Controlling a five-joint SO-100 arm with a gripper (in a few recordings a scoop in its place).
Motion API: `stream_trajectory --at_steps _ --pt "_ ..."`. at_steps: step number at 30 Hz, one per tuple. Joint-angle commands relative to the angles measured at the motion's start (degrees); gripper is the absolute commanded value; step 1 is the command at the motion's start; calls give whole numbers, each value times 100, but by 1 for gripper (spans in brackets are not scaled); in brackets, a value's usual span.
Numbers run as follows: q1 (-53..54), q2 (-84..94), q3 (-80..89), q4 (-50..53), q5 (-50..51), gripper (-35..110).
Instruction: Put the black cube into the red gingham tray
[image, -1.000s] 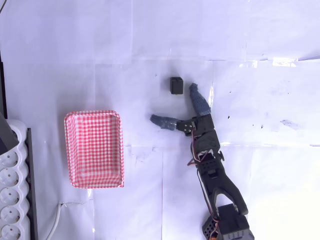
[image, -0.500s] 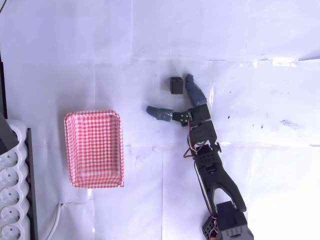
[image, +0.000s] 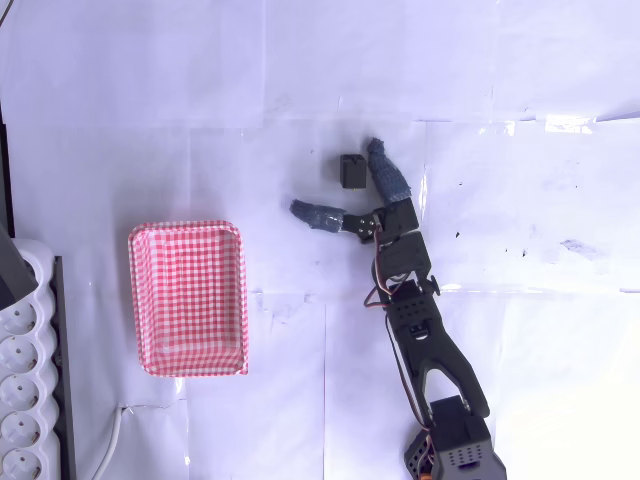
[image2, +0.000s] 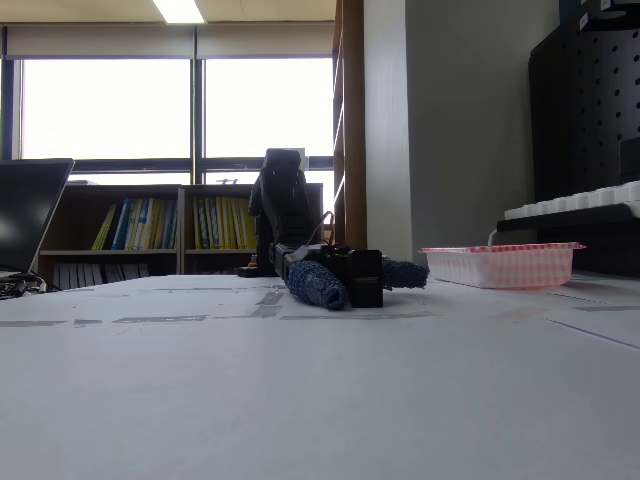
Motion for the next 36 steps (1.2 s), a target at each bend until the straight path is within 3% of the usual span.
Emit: stream_trajectory --at_steps 1,17,30,36 --pt "-149 97 492 -53 -53 58" --pt "-105 246 879 -53 -88 52" --pt "-79 237 1090 -53 -229 19" --pt "-62 229 1028 -53 -185 12"
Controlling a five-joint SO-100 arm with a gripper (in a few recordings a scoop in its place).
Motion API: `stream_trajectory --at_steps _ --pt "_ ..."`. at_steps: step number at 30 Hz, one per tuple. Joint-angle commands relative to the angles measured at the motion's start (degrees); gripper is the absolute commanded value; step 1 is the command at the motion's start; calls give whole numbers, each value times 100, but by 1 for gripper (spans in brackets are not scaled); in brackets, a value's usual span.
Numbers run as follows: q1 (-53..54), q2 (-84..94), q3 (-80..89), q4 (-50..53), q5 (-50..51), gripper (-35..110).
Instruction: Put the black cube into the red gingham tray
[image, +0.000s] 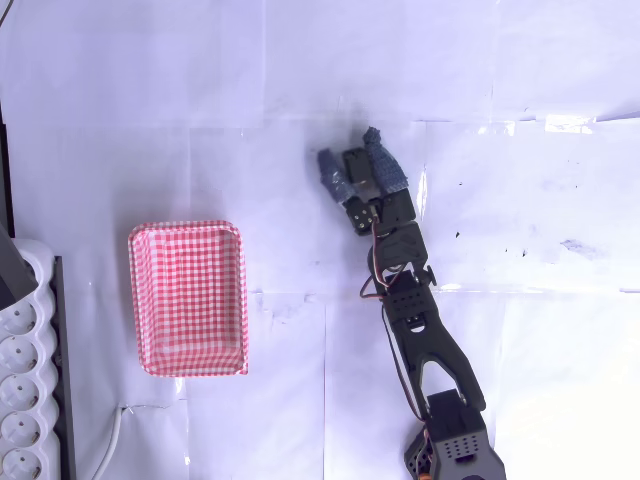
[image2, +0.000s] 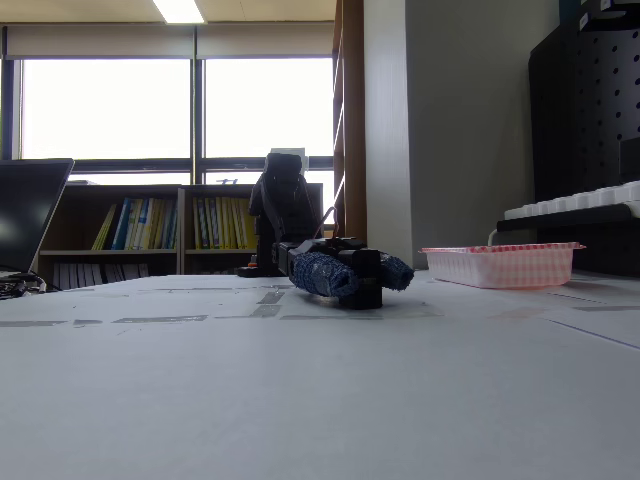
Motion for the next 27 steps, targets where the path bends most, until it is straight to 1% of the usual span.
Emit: stream_trajectory --at_steps 1,4,7,9,11,13,15,16,18,19,21,23,27 --pt "-53 -9 334 -62 -35 10" --pt "-53 -9 281 -44 9 1" --pt "-35 -88 193 167 132 0" --pt "-9 -272 132 571 229 0" --pt "18 -562 105 1274 316 0" --pt "44 -967 149 2303 343 0" --pt "70 -1389 369 3665 352 0" --pt "79 -1547 721 4685 299 0" --pt "88 -1600 2013 7146 88 0" --pt "62 -1573 2575 8104 -53 0" --pt "-44 -1705 3243 9369 -316 0" --pt "-202 -1890 3744 10406 -554 0" --pt "-606 -2074 5001 11997 -1239 0"
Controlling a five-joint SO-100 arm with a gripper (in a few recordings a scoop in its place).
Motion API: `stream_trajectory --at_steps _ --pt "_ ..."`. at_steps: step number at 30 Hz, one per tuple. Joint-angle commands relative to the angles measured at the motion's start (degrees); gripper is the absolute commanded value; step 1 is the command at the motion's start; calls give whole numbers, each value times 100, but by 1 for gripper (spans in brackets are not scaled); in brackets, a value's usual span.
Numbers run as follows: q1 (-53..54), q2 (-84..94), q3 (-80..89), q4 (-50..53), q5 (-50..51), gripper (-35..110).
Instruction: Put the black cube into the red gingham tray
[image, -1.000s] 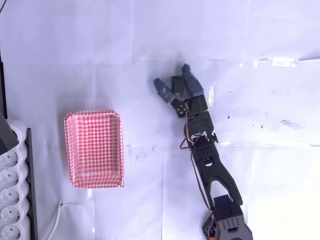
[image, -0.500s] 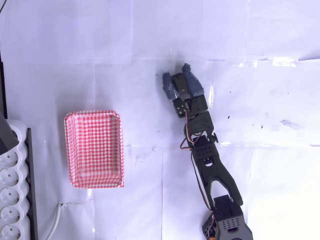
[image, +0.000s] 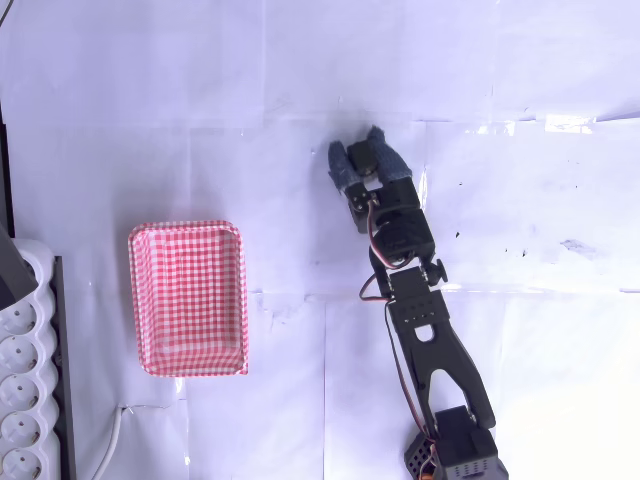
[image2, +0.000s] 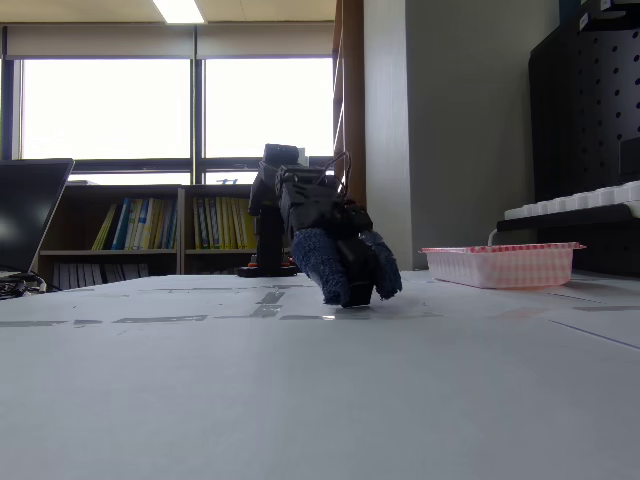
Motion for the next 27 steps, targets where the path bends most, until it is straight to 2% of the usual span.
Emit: stream_trajectory --at_steps 1,7,15,20,27 --pt "-536 -1134 2004 2839 -747 0" --pt "-1292 -1415 3533 4043 -1345 0" --pt "-2593 -1758 4456 4465 -1705 0" --pt "-3366 -1380 4395 3858 -1696 0" --pt "-3647 -510 3647 2057 -1529 0"
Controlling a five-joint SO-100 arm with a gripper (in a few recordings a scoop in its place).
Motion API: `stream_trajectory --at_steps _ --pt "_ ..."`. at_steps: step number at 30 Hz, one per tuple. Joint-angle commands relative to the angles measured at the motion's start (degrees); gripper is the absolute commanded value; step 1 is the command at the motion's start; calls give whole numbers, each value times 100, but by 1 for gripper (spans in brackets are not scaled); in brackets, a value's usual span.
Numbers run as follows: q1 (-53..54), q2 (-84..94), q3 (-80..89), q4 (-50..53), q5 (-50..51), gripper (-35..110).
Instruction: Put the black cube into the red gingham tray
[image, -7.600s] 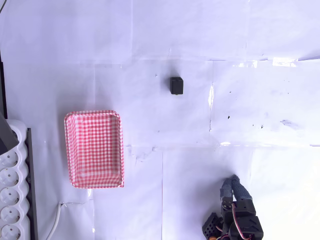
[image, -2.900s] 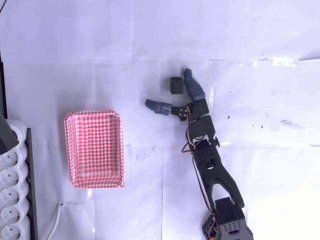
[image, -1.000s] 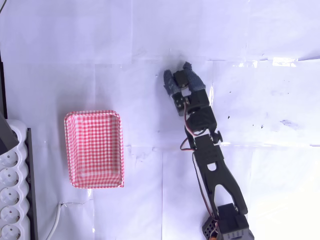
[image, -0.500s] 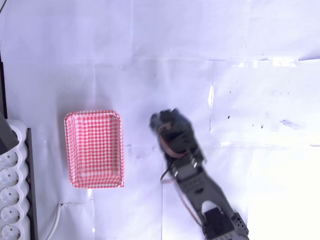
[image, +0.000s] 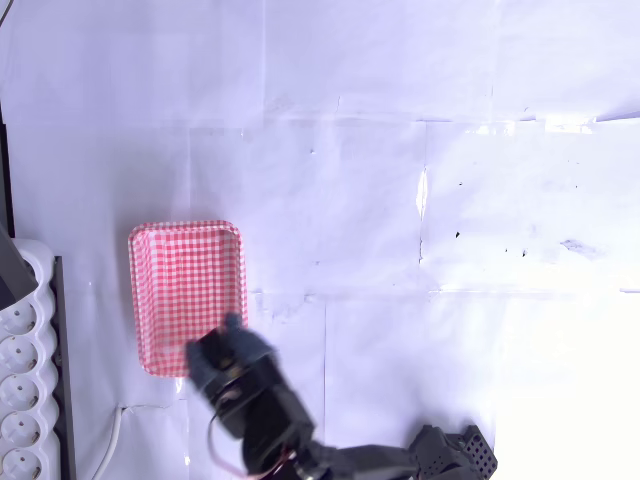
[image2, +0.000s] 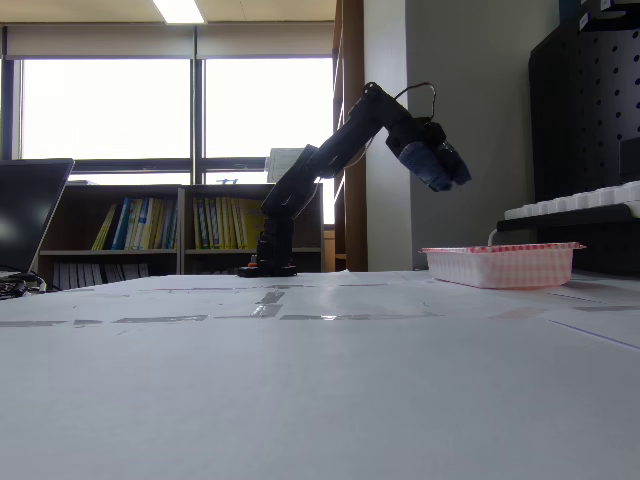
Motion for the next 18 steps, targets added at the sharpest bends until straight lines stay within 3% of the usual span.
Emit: stream_trajectory --at_steps 1,5,14,18 --pt "-105 176 -132 -1151 185 0" --pt "-97 422 -642 -1793 589 0" --pt "-44 993 -1028 -2215 1187 1" --pt "-18 1090 -1081 -2250 1222 9"
